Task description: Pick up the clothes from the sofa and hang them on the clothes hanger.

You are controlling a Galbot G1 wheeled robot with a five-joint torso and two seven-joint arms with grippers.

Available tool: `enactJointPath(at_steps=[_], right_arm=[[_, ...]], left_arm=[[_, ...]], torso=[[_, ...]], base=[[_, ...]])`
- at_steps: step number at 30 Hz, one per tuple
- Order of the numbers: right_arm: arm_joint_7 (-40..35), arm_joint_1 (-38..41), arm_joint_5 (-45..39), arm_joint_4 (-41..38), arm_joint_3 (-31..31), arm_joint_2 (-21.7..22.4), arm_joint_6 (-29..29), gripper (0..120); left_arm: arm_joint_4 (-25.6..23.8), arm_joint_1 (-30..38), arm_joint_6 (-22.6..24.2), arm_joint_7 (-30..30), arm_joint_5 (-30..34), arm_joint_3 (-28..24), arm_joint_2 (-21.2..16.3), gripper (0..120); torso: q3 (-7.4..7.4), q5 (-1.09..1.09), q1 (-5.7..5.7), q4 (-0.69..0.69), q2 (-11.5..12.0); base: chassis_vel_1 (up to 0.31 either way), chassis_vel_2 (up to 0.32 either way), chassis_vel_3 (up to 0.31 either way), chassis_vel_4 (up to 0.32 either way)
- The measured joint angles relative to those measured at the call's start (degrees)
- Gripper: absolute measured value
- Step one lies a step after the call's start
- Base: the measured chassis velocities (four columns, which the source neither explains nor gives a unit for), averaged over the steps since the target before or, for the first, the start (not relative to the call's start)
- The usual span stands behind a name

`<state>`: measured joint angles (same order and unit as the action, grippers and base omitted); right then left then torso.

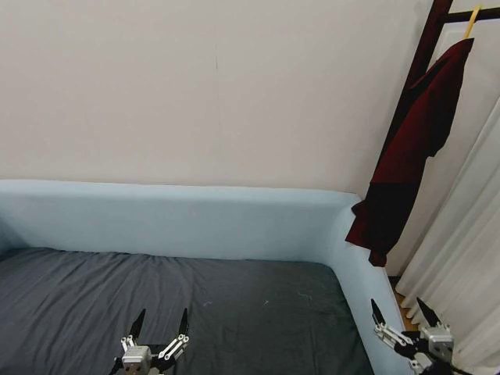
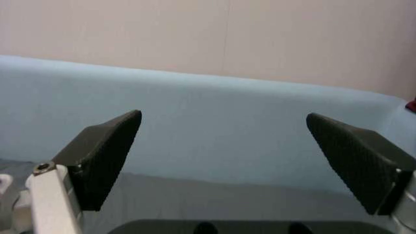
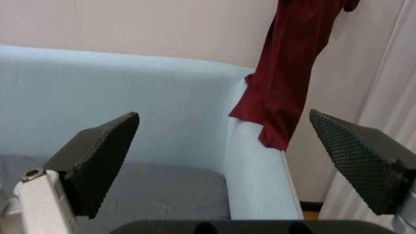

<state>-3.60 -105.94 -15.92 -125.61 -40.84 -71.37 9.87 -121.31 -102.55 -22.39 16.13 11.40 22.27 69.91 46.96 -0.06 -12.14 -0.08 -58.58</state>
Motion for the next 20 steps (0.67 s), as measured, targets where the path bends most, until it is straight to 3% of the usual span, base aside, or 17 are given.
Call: enactJointPath(at_steps=[20], right_arm=[[-0.42, 0.47, 1.82, 2.05, 1.14, -1.35, 1.47, 100]], left_arm=[[-0.11, -0.63, 0.01, 0.03, 0.28, -0.22, -0.22, 100]], torso=[[0.00, 0.01, -0.01, 0.00, 0.00]], base=[[0.000, 0.000, 0.000, 0.000]])
